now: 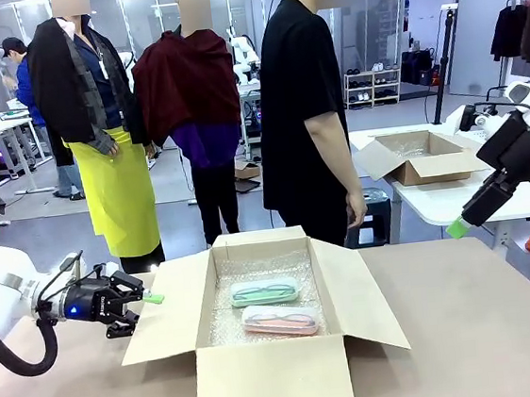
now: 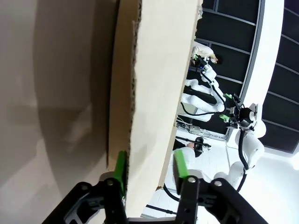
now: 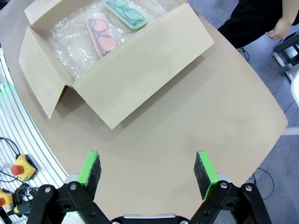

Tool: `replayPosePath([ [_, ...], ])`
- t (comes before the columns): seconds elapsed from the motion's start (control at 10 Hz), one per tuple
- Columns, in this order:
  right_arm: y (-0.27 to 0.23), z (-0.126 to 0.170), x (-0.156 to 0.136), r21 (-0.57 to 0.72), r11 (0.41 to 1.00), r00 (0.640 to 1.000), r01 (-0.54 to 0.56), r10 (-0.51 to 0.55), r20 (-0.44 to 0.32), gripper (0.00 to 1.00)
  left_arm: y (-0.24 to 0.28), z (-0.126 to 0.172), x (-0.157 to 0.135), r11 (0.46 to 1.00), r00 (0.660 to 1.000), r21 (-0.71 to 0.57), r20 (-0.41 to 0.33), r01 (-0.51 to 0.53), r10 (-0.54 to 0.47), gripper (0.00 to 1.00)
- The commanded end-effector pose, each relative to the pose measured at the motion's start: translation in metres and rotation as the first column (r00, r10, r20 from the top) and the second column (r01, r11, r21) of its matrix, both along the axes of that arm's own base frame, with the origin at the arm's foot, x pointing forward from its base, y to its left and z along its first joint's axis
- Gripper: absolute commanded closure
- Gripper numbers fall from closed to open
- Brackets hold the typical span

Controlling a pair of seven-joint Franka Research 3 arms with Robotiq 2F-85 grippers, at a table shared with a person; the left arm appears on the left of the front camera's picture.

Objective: Pack the glasses set securely to prepare it for shipping.
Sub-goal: Position the Package Box on the left side of the table.

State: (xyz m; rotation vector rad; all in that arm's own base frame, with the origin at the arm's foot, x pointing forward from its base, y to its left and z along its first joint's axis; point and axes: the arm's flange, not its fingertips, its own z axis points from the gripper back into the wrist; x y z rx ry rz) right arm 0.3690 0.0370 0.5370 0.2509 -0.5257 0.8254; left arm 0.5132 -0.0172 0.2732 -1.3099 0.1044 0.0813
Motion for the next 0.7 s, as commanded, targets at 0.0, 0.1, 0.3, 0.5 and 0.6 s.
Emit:
replayPosePath([
  [0.0,0.004,0.004,0.0,-0.013,1.0,1.0,0.022,-0.022,-0.008,0.0,0.007,0.01,-0.001,0.999,1.0,-0.053,0.019,0.006,-0.005,0.82],
  [0.1,0.004,0.004,0.0,-0.013,1.0,1.0,0.022,-0.022,-0.008,0.0,0.009,0.013,-0.001,0.998,1.0,-0.062,0.021,0.001,0.0,0.72],
  [0.3,0.004,0.004,0.0,-0.013,1.0,1.0,0.022,-0.022,-0.008,0.0,0.014,0.021,-0.003,0.997,0.999,-0.077,0.034,-0.002,0.005,0.92],
  [0.5,0.004,0.004,0.0,-0.013,1.0,1.0,0.022,-0.022,-0.008,0.0,0.014,0.024,-0.004,0.997,0.999,-0.079,0.041,0.004,-0.001,1.0],
  [0.6,0.004,0.004,0.0,-0.013,1.0,1.0,0.022,-0.022,-0.008,0.0,0.013,0.022,-0.004,0.997,0.999,-0.071,0.033,0.009,-0.007,1.0],
])
